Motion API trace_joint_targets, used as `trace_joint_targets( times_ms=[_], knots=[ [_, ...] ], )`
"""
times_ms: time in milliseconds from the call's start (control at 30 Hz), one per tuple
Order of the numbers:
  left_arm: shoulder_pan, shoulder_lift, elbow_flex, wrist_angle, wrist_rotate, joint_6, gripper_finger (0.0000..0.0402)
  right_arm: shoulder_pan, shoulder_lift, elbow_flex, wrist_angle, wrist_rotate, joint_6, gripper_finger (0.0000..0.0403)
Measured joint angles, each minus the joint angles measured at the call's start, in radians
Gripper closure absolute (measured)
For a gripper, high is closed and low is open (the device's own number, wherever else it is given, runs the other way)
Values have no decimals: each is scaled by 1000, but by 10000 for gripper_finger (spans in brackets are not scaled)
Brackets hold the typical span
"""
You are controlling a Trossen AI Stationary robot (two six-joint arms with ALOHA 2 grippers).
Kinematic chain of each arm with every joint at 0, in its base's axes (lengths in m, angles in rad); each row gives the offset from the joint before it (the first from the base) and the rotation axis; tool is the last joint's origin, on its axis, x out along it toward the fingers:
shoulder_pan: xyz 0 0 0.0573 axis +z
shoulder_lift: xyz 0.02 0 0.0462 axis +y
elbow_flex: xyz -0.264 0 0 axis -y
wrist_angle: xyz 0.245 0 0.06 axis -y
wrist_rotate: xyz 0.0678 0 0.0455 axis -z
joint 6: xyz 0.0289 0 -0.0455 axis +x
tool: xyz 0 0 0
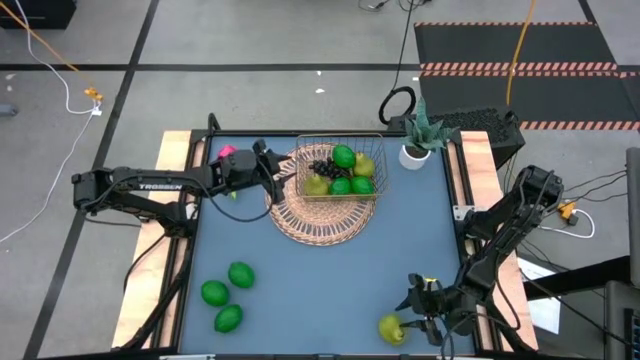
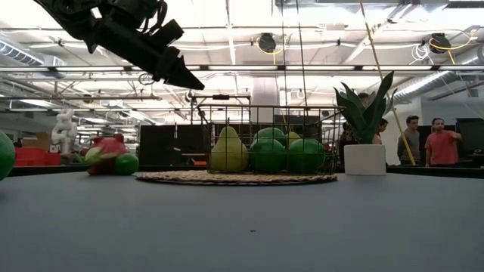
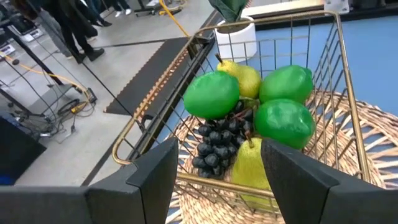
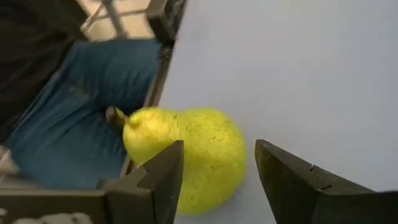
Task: Build produce basket
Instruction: Put the green pear into the wire basket
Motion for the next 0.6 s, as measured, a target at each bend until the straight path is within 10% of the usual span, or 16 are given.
trace_joint_targets(
  times_ms=[600],
  knots=[
    [-7,0,0,1,-1,-44,170,-25,-117,-5,-98,-134,-314,262]
  ],
)
